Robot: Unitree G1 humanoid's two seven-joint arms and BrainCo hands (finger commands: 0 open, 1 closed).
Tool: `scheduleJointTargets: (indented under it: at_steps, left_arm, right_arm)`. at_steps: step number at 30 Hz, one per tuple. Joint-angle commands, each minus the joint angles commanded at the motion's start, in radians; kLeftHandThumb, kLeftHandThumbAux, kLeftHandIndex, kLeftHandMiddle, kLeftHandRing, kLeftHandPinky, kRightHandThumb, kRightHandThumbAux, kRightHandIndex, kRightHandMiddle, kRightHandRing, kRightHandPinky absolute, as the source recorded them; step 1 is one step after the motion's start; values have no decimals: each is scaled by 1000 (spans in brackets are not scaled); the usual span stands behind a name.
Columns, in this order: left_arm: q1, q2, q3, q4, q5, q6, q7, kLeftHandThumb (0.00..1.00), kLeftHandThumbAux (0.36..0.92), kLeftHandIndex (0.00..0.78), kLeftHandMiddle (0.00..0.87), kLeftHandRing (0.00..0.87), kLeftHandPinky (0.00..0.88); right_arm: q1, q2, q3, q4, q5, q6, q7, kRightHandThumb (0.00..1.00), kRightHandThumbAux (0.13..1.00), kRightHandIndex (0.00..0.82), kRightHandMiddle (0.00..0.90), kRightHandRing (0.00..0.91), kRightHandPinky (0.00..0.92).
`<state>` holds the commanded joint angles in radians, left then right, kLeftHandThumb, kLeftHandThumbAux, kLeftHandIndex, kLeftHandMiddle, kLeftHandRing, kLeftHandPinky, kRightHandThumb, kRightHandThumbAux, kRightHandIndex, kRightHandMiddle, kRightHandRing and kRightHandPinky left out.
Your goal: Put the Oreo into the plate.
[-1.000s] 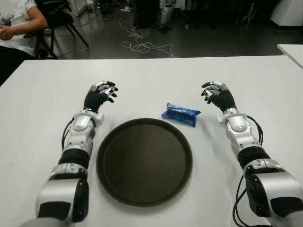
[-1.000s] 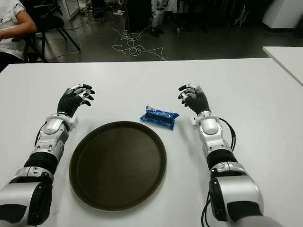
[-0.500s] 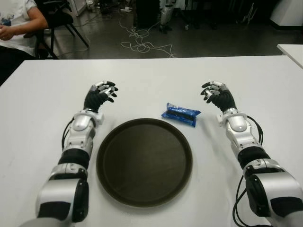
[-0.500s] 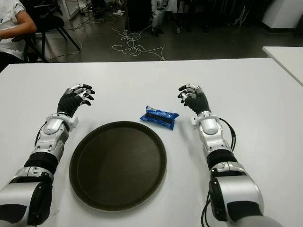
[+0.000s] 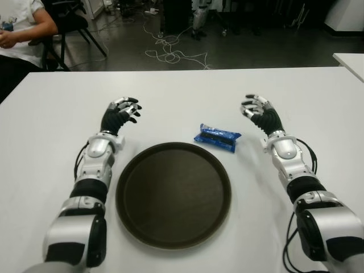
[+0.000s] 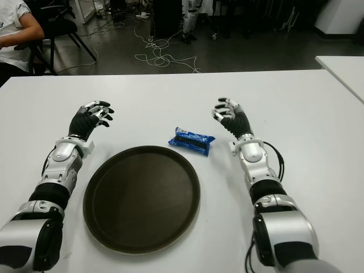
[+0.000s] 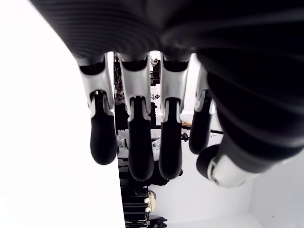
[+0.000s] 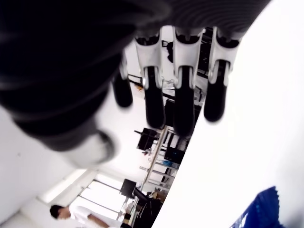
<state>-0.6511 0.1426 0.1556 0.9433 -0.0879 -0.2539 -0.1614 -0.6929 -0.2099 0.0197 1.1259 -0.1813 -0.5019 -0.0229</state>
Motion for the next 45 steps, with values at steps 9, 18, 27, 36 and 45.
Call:
scheduleJointTargets:
  at_steps: [9,18,27,36,45]
  left_arm:
    - [-1,1,-2,0,3,1,3,834,672,419,467,510,573]
    - [-2,0,2,2,-4,4,-1,835,671,419,468,520,579]
    - [-1,-2,5,0,-10,7,-7,834,671,419,467,516,565]
    - [3,-1,0,-6,-2,4,-6,834,671,419,468,512,571]
    - [5,-4,-1,-18,-3,16,-1,834,672,419,468,515,572]
  right_arm:
    - [19,-28,75,-30,-94,-41,-55,0,473,12,8,4,2]
    - [23,-38,129,-39,-175,-7,-145,0,475,0,0,0,0]
    - [31,-45,165,-70,-216,70,-178,0,506,0,0,0,0]
    - [46,-48,181,-126,-219,109,-170,0,526,0,0,0,0]
    - [97,-96,241,-268,-321,63,-238,0,548,0,0,0,35]
